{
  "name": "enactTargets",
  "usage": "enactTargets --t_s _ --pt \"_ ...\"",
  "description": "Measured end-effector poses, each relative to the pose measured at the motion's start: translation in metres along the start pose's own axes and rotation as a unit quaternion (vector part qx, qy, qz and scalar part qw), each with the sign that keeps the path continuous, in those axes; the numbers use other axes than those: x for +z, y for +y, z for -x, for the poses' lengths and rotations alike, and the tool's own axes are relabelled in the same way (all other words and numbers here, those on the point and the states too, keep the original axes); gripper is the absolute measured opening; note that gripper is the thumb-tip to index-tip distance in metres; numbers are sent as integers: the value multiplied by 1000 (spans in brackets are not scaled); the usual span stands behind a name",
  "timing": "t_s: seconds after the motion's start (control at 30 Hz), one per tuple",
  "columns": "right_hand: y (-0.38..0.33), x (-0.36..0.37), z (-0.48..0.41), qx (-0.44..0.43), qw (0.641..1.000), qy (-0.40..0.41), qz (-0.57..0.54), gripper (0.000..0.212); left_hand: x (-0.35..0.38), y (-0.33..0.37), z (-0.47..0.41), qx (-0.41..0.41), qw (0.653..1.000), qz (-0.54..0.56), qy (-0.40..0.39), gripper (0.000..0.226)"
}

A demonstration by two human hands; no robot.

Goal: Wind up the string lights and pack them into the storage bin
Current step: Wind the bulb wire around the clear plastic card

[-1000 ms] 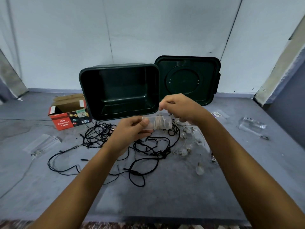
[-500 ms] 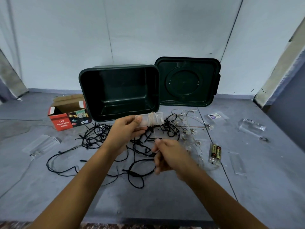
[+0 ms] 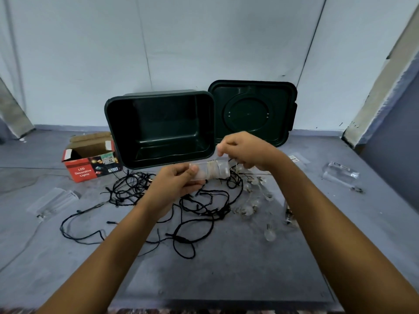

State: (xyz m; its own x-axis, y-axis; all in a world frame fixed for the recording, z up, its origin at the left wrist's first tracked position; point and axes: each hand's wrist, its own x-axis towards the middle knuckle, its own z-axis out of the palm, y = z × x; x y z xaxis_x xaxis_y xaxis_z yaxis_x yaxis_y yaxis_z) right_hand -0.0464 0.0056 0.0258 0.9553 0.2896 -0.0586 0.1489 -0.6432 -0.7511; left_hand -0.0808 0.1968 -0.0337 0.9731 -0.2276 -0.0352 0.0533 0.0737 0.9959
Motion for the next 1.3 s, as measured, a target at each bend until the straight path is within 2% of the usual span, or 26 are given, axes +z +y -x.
enactTargets --t_s 0.07,0.17,0.3,0.37,0.47,0.6,0.7,0.73,0.8,0.93,1.03,1.1,1.2,1.3 --pt "20 5 -9 69 979 -67 -179 21 1 2 1 4 1000 3 -6 18" --pt "39 32 -5 112 931 -89 -337 18 1 4 0 15 1000 1 1 18" --pt "39 71 19 130 878 3 -460 19 -1 0 -3 2 1000 12 9 19" --pt "36 84 36 138 870 36 -473 20 0 0 -4 1 1000 21 8 19" --pt "26 102 61 138 896 37 -421 24 0 3 -9 0 998 53 38 19" --pt "-4 110 90 61 944 109 -305 28 -4 3 -15 8 997 35 64 19" --pt "-25 94 96 -41 990 123 -53 27 -6 0 -14 6 999 17 51 20" --pt "-30 85 92 -70 991 109 30 24 -6 -1 -13 8 999 7 37 21" --pt "-38 65 78 -100 983 99 122 21 -6 -4 -11 12 1000 -19 6 25" --pt "-34 18 30 -80 980 121 138 16 -1 -5 -7 -3 1000 -23 -9 23" --pt "-4 2 -1 -16 999 28 17 16 -1 -6 -4 -10 1000 -16 -21 22" --pt "18 12 -9 50 992 -41 -112 18 -2 -7 -3 -12 1000 -6 -24 22" --pt "39 40 -5 118 937 -69 -322 24 -4 -6 -3 -13 1000 18 -9 20" --pt "38 68 14 130 892 -47 -431 20 -5 -6 -5 -12 999 31 4 19"
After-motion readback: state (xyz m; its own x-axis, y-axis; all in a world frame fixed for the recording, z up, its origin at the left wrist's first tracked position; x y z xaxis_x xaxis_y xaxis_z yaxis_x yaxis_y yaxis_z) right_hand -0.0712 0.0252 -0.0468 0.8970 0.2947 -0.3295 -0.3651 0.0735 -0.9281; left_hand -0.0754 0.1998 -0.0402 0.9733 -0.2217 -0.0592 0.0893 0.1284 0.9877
